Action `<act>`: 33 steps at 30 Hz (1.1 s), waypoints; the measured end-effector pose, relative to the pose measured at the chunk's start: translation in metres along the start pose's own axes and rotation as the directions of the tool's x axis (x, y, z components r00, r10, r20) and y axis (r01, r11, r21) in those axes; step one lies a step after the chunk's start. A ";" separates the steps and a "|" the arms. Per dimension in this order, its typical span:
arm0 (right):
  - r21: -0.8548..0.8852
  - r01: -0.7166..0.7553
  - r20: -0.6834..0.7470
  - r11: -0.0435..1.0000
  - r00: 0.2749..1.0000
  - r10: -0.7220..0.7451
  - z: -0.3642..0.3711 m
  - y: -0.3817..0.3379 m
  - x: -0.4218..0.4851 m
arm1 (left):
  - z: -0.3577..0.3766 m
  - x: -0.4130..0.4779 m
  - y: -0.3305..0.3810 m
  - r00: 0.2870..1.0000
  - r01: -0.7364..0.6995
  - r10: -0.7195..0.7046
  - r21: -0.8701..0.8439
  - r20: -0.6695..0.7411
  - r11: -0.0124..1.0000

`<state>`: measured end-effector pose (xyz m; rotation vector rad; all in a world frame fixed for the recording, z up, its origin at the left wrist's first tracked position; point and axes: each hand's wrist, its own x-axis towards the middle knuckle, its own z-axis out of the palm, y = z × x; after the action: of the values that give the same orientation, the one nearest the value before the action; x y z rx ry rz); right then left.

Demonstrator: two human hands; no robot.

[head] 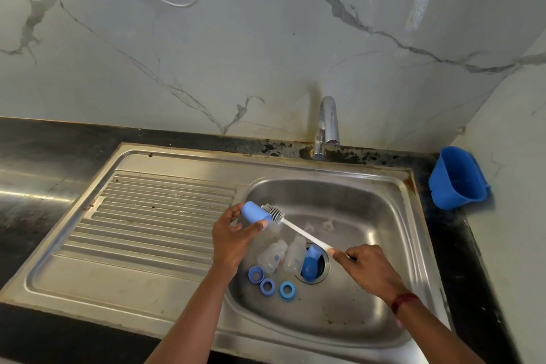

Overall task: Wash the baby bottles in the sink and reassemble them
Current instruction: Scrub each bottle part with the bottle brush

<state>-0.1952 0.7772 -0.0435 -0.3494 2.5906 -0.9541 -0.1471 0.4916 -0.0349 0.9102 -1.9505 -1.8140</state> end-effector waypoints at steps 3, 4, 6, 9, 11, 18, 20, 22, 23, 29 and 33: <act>0.004 -0.020 0.013 1.000 1.000 0.020 -0.001 0.001 -0.001 | 0.001 -0.001 0.007 1.000 0.007 -0.007 -0.056 -0.001 0.998; 0.012 -0.031 0.017 0.999 0.999 0.031 -0.001 0.000 -0.001 | 0.002 -0.002 0.008 1.000 0.005 -0.004 -0.046 0.024 0.999; 0.022 -0.045 0.026 0.999 0.999 0.045 0.001 -0.001 0.001 | 0.006 -0.006 0.006 0.996 0.013 -0.012 -0.007 0.087 1.000; 0.023 -0.052 0.033 0.998 0.998 0.052 0.004 -0.001 0.003 | 0.009 -0.008 0.000 0.990 0.010 -0.017 0.047 0.138 0.999; 0.025 -0.054 0.040 0.998 0.998 0.053 0.006 0.000 0.001 | 0.008 -0.008 0.000 0.995 0.025 -0.028 0.027 0.098 0.999; -0.001 -0.044 0.063 0.999 0.997 0.044 0.009 0.006 -0.003 | 0.005 -0.002 -0.002 0.999 0.042 -0.041 -0.032 0.030 0.999; -0.013 -0.041 0.069 0.999 0.997 0.042 0.012 0.004 -0.001 | 0.008 -0.005 -0.006 0.996 0.038 -0.041 0.035 0.083 0.999; -0.027 -0.052 0.086 0.998 0.995 0.054 0.016 0.004 0.000 | 0.010 -0.010 -0.011 0.989 0.020 -0.033 0.095 0.142 0.995; -0.029 -0.058 0.094 0.998 0.994 0.060 0.019 0.004 0.001 | 0.010 -0.012 -0.013 0.987 0.019 -0.036 0.105 0.155 0.994; 0.029 -0.066 0.132 0.997 0.989 0.062 0.023 0.012 -0.006 | 0.004 -0.004 -0.017 0.995 0.090 -0.092 0.044 0.040 0.995; 0.042 -0.065 0.144 0.997 0.988 0.059 0.023 0.012 -0.006 | 0.005 0.000 -0.016 0.995 0.094 -0.094 0.000 -0.016 0.996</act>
<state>-0.1821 0.7750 -0.0661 -0.3108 2.4317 -0.9312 -0.1469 0.4958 -0.0512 1.0305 -1.9287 -1.8510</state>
